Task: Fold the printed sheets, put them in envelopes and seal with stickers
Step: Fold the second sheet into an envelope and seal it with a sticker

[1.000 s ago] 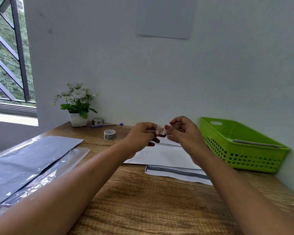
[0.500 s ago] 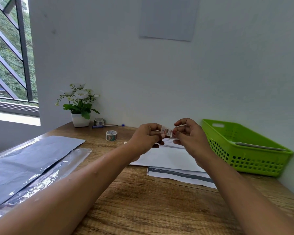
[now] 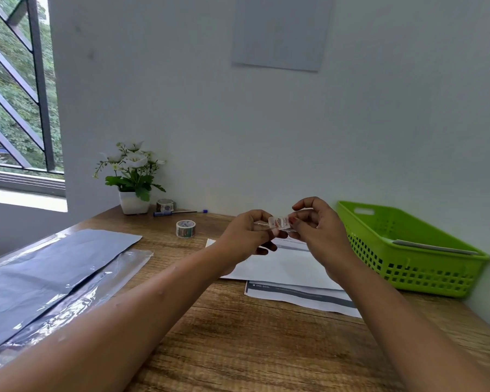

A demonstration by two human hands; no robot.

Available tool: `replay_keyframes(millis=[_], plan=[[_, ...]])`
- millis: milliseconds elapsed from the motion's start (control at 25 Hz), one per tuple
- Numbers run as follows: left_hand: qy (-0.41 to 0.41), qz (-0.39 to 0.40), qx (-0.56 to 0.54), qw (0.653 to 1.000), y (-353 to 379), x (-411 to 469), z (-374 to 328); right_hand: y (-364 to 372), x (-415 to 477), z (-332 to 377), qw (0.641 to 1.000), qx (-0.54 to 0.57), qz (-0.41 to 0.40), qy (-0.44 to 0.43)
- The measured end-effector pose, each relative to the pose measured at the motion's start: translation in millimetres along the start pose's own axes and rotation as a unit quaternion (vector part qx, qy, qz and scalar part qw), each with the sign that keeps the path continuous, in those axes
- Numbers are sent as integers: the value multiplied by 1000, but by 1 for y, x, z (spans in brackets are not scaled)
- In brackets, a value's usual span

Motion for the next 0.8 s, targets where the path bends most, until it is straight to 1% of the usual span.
replay_keyframes(millis=[120,360,600,800], plan=[[-17,10,-3,1000,1,-1,0,0,0,1,1000,-3,-4,-6],[-22,7,-7,1000,1,0,0,-1,1,1,1000,-10,-5,-15],[-12,0,4,1000,0,-1,-2,-1,0,0,996,-60,48,-33],[0,5,23,1000,-1,-2,-2,-4,1,-1,993,-93,51,-42]])
Point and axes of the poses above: each hand's wrist, its own x-axis towards the middle knuckle, its own y-axis out of the palm, z = x × y, the point moved 1 cm from there along x, towards the middle knuckle, and after that the axes turned 13 degrees about -x, right-handed, at the moved point
